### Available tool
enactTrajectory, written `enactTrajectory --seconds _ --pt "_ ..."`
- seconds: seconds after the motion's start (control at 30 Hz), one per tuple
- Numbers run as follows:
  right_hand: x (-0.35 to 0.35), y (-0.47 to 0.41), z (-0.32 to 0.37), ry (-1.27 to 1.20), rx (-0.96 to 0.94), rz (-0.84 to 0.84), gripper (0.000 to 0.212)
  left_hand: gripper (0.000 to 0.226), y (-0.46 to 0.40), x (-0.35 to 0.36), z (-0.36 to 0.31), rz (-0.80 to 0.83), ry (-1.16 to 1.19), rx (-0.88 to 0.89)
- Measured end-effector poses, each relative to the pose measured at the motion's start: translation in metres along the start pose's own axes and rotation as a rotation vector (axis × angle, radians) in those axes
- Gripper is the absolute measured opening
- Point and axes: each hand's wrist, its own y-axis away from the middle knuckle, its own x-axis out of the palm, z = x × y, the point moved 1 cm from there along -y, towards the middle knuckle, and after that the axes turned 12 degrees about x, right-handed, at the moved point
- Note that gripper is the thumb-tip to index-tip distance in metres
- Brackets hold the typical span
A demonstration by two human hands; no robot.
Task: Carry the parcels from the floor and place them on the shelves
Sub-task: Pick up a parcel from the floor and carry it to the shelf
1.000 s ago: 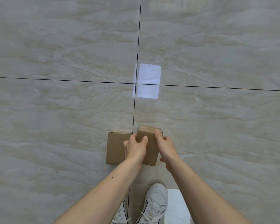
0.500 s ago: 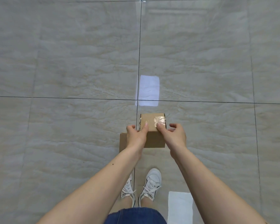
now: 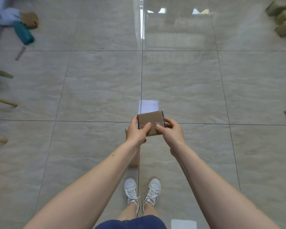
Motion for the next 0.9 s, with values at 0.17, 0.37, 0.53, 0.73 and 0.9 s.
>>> enactTrajectory --seconds 0.17,0.37,0.53,0.73,0.9 --pt "-0.002 0.05 0.023 -0.157 0.061 0.039 0.033 0.063 0.053 -0.009 -0.028 -0.056 -0.081 0.223" --pt "0.002 0.103 0.038 -0.343 0.13 0.021 0.063 0.068 0.107 -0.015 -0.037 -0.097 -0.083 0.384" --pt "-0.008 0.128 0.05 -0.357 0.073 0.004 0.058 0.06 0.126 -0.026 -0.058 -0.038 0.072 0.375" --pt "-0.03 0.144 0.065 -0.375 -0.001 0.028 0.042 0.093 0.13 -0.034 -0.092 0.106 0.305 0.26" --pt "-0.044 0.149 0.073 -0.348 -0.09 0.121 0.043 0.082 0.13 -0.033 -0.114 0.15 0.434 0.212"
